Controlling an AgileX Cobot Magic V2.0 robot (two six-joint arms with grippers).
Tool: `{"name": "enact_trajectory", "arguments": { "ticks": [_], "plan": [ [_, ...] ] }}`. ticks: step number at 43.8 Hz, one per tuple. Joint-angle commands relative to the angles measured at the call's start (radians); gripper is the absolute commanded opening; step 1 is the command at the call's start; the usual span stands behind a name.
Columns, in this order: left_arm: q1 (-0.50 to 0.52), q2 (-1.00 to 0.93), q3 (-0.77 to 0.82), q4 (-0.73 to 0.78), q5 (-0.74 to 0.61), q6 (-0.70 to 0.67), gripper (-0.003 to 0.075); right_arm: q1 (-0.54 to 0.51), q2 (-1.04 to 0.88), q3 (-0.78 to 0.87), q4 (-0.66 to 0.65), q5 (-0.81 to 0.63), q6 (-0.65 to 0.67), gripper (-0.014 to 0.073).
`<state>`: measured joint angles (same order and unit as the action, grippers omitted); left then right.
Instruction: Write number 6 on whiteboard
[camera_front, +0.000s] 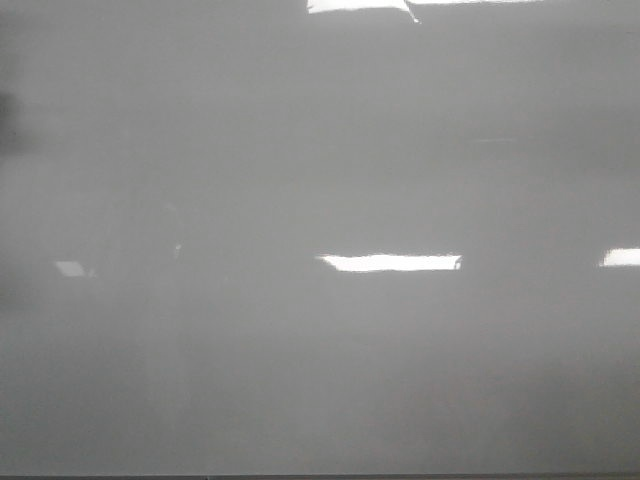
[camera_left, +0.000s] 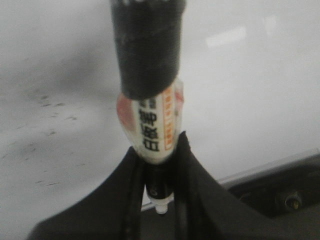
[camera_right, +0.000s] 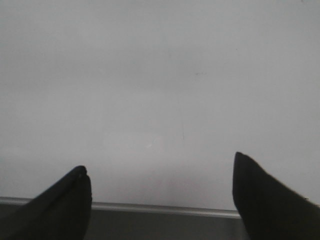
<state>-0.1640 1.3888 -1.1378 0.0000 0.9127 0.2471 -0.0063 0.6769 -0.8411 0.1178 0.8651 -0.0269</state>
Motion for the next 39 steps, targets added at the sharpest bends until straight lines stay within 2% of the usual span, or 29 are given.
{"name": "enact_trajectory", "arguments": {
  "ticks": [1,6,12,24,34,39],
  "plan": [
    [-0.066,-0.035,-0.071,-0.027,0.105,0.142,-0.0020,0.031,0.069,-0.096,0.009,0.025,-0.046,0.0601],
    [-0.158,-0.035,-0.097,-0.069,0.191,0.311,-0.0020,0.116,0.147,-0.157,0.009,0.083,-0.106,0.0601],
    [-0.280,-0.035,-0.099,-0.114,0.193,0.426,-0.0020,0.218,0.241,-0.205,0.009,0.112,-0.178,0.0601],
    [-0.522,-0.035,-0.099,-0.119,0.179,0.484,-0.0020,0.421,0.375,-0.252,0.061,0.165,-0.434,0.0601],
    [-0.684,-0.035,-0.099,-0.119,0.156,0.484,-0.0020,0.573,0.399,-0.252,0.254,0.135,-0.703,0.0601],
    [-0.745,-0.035,-0.099,-0.119,0.154,0.484,-0.0020,0.623,0.399,-0.252,0.350,0.107,-0.788,0.0601]
  ]
}}
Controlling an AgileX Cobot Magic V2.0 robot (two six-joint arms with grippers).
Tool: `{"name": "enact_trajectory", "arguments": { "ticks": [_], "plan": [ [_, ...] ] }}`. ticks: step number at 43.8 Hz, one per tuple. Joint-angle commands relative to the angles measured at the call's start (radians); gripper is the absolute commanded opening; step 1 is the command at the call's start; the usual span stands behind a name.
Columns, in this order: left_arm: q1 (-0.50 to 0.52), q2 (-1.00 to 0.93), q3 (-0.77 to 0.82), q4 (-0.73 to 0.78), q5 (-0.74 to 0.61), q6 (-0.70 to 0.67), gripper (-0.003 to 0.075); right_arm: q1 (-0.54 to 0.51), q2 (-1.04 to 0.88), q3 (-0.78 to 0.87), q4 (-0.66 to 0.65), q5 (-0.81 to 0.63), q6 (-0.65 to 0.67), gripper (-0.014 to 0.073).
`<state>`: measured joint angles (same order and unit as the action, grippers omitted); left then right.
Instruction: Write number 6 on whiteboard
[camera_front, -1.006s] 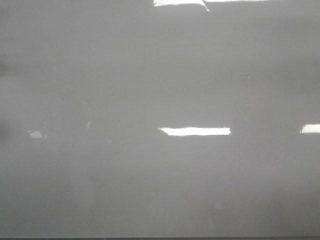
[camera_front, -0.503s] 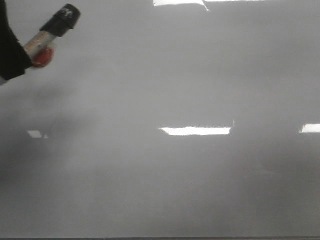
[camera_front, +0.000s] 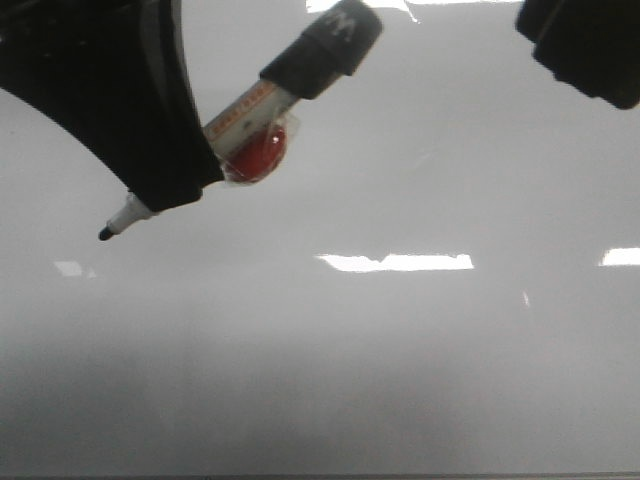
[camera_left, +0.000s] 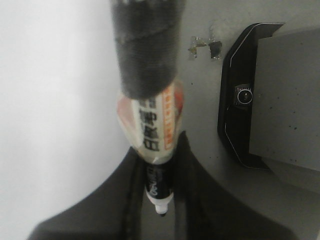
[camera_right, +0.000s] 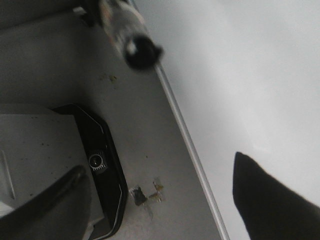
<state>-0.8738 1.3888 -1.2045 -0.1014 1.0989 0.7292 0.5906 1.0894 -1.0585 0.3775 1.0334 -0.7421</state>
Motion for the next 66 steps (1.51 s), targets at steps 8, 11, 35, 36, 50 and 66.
{"name": "enact_trajectory", "arguments": {
  "ticks": [8,11,35,36,50,66],
  "plan": [
    [-0.092,-0.035,-0.033,-0.028,-0.036,0.000,-0.0020,0.100,-0.012,-0.035,0.135,-0.111,-0.104,0.0601],
    [-0.093,-0.035,-0.033,-0.038,-0.049,0.000,-0.0020,0.119,-0.012,-0.035,0.135,-0.119,-0.104,0.0601],
    [-0.093,-0.035,-0.033,-0.041,-0.051,0.000,-0.0020,0.129,0.085,-0.031,0.136,-0.096,-0.101,0.0438],
    [-0.093,-0.035,-0.033,-0.041,-0.051,0.000,-0.0020,0.129,0.085,-0.031,0.136,-0.096,-0.101,0.0418],
    [-0.093,-0.035,-0.033,-0.041,-0.051,-0.002,-0.0015,0.129,0.085,-0.031,0.136,-0.076,-0.101,0.0017],
    [-0.085,-0.052,-0.033,0.173,-0.038,-0.212,0.0392,0.119,0.073,-0.033,0.120,-0.050,-0.095,-0.0067]
  ]
}}
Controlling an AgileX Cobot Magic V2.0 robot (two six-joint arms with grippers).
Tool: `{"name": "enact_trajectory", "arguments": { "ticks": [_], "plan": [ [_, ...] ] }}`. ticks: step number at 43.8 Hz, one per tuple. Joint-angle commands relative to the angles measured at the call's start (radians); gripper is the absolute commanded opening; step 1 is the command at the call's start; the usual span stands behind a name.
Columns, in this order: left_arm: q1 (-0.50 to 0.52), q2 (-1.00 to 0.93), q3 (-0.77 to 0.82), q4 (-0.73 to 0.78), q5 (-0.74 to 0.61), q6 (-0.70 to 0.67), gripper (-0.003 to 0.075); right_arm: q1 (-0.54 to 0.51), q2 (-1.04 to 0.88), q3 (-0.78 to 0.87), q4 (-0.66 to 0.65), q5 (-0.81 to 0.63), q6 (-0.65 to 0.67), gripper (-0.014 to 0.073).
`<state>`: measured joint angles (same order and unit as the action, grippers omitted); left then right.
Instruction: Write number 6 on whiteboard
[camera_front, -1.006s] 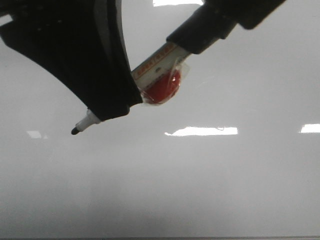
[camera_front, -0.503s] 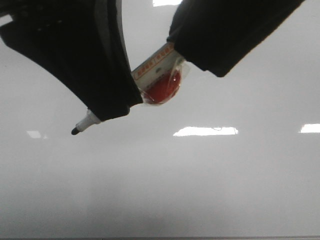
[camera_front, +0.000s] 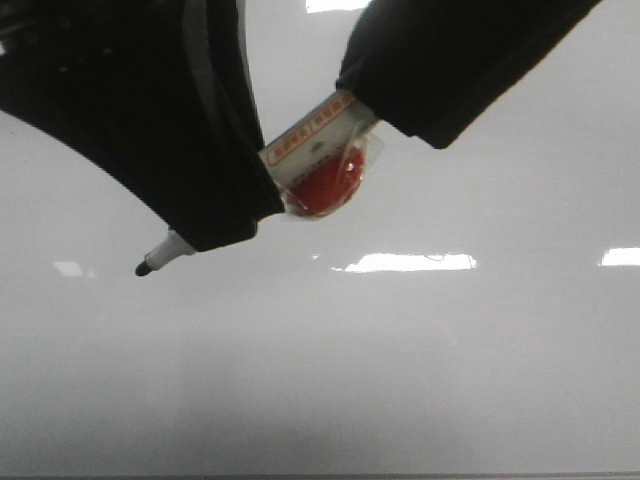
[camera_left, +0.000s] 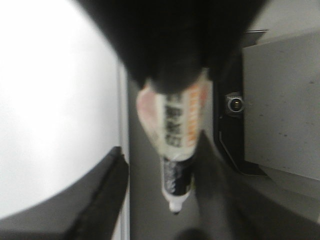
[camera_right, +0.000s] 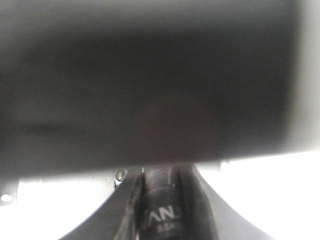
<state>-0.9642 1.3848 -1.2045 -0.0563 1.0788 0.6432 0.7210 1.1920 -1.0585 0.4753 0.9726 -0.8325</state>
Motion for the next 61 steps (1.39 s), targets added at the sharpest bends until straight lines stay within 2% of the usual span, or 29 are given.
{"name": "enact_trajectory", "arguments": {
  "ticks": [1,4,8,13,16,24,26,29,33,37,40,51,61],
  "plan": [
    [0.012,-0.053,-0.033,0.159,-0.006,-0.158,0.0397,-0.016,-0.034,-0.034,0.016,0.010,0.002,-0.0067],
    [0.043,-0.081,-0.031,0.196,0.031,-0.214,0.0396,-0.041,-0.057,-0.034,-0.016,0.013,0.042,-0.0067],
    [0.113,-0.139,-0.014,0.153,0.041,-0.218,0.0396,-0.089,-0.095,-0.034,-0.091,0.023,0.111,-0.0067],
    [0.230,-0.248,0.041,0.090,-0.018,-0.218,0.0396,-0.181,-0.166,-0.034,-0.211,0.038,0.221,-0.0067],
    [0.320,-0.319,0.081,0.039,-0.076,-0.218,0.0396,-0.244,-0.208,-0.034,-0.237,0.037,0.278,-0.0067],
    [0.551,-0.501,0.201,-0.158,-0.159,-0.179,0.0396,-0.421,-0.311,-0.011,-0.223,-0.009,0.468,-0.0067],
    [0.596,-0.534,0.231,-0.189,-0.172,-0.178,0.0396,-0.449,-0.329,0.025,-0.182,-0.046,0.493,-0.0067],
    [0.645,-0.593,0.285,-0.259,-0.211,-0.178,0.0396,-0.468,-0.361,0.107,-0.045,-0.134,0.483,-0.0067],
    [0.676,-0.640,0.335,-0.306,-0.269,-0.178,0.0396,-0.464,-0.369,0.192,0.140,-0.250,0.402,-0.0067],
    [0.676,-0.659,0.355,-0.310,-0.301,-0.178,0.0396,-0.464,-0.348,0.235,0.245,-0.311,0.277,-0.0067],
    [0.676,-0.659,0.357,-0.310,-0.301,-0.178,0.0396,-0.464,-0.324,0.236,0.251,-0.342,0.240,-0.0067],
    [0.676,-0.659,0.357,-0.310,-0.319,-0.178,0.0396,-0.464,-0.233,0.234,0.251,-0.570,0.240,-0.0067],
    [0.676,-0.659,0.357,-0.310,-0.319,-0.178,0.0383,-0.465,-0.135,0.170,0.231,-0.626,0.240,-0.0067]
  ]
}}
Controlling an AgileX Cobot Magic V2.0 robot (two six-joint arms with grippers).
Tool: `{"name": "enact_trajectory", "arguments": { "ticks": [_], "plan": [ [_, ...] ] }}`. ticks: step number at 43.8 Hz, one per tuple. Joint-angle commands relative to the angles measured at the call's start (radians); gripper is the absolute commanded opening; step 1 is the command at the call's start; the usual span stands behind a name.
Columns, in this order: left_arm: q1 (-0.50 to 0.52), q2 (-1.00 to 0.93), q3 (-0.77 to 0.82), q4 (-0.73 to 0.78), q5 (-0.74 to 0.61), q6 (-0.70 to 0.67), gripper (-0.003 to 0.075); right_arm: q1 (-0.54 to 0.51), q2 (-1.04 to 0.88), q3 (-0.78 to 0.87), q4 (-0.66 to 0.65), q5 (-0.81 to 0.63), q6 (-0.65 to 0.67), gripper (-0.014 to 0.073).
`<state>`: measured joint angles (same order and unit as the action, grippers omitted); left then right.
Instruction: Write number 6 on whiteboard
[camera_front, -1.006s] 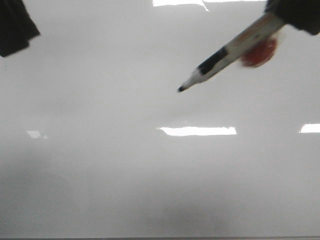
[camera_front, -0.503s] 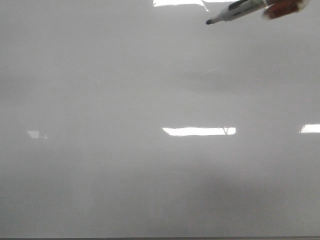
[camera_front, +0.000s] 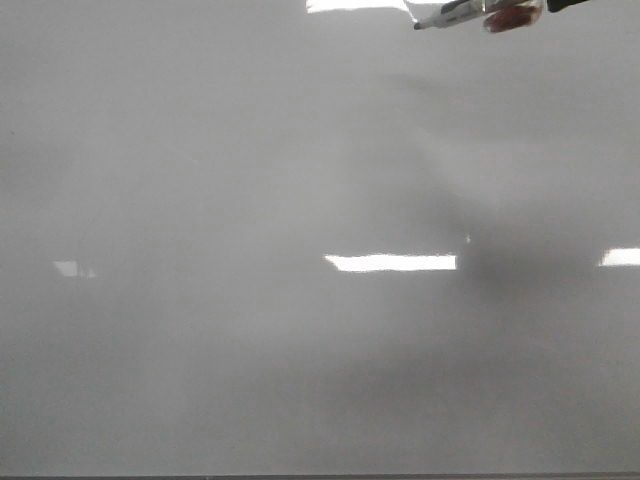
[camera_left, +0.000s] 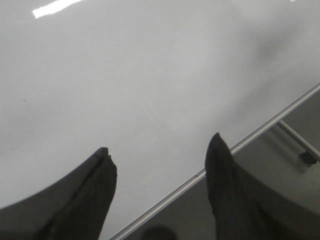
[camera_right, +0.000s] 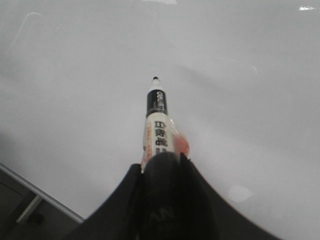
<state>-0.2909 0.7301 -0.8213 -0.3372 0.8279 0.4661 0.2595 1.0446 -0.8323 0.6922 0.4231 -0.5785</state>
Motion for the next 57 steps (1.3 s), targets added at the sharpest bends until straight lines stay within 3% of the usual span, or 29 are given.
{"name": "enact_trajectory", "arguments": {
  "ticks": [1,13,24,31,36,50,57],
  "plan": [
    [0.002,-0.004,-0.026,-0.029,-0.068,-0.001,0.0381,-0.004,0.025,-0.065,0.009,-0.080,-0.014,-0.0067],
    [0.002,-0.004,-0.026,-0.029,-0.068,-0.001,0.0321,-0.039,0.135,-0.094,-0.012,-0.138,-0.014,-0.0058],
    [0.002,-0.004,-0.026,-0.029,-0.068,-0.001,0.0291,0.020,0.250,-0.094,-0.071,0.041,-0.013,-0.0058],
    [0.002,-0.004,-0.026,-0.026,-0.068,-0.001,0.0291,-0.043,0.239,-0.094,-0.201,0.056,0.069,-0.0058],
    [0.002,-0.004,-0.026,-0.026,-0.068,-0.001,0.0291,-0.083,0.206,-0.094,-0.207,0.004,0.085,-0.0058],
    [0.002,-0.004,-0.026,-0.026,-0.074,-0.001,0.0291,0.060,0.282,-0.147,-0.201,-0.016,0.085,-0.0058],
    [0.002,-0.004,-0.026,-0.008,-0.071,-0.001,0.0291,0.061,0.208,-0.160,-0.208,0.092,0.069,-0.0058]
  ]
}}
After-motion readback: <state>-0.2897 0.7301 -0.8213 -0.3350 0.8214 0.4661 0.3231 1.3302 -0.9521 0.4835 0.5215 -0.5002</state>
